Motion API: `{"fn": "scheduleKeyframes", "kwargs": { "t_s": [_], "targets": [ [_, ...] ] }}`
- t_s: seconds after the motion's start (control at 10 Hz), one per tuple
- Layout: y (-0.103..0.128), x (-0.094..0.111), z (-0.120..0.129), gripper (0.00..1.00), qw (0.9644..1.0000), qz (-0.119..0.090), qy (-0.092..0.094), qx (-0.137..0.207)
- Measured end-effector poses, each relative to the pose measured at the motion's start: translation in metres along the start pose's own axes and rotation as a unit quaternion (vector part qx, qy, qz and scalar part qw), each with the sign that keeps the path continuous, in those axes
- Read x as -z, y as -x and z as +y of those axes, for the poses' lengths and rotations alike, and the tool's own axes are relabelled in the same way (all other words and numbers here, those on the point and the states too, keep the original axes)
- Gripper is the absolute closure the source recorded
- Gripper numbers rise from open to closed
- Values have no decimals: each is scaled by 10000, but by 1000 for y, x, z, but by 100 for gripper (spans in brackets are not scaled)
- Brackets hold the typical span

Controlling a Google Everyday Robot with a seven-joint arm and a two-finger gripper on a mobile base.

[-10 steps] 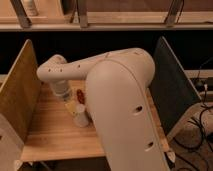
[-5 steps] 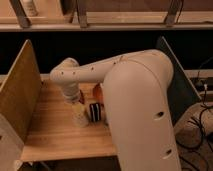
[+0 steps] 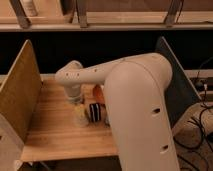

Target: Place the ceramic cup over the eraser

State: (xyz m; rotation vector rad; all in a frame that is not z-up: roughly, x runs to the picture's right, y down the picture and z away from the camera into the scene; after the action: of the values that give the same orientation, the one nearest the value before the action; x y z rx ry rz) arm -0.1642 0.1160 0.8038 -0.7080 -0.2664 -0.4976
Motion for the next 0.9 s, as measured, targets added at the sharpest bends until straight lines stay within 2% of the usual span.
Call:
{"fn": "scheduleKeyframes", "kwargs": {
  "t_s": [0.3,0.6,0.9],
  "targets": [
    [-1,-7,1,20,9999,7,110,2],
    [-11,-17,6,20,9994,82,272,-200],
    [-18,-22,6,20,9987,104,354,-363]
  ]
}}
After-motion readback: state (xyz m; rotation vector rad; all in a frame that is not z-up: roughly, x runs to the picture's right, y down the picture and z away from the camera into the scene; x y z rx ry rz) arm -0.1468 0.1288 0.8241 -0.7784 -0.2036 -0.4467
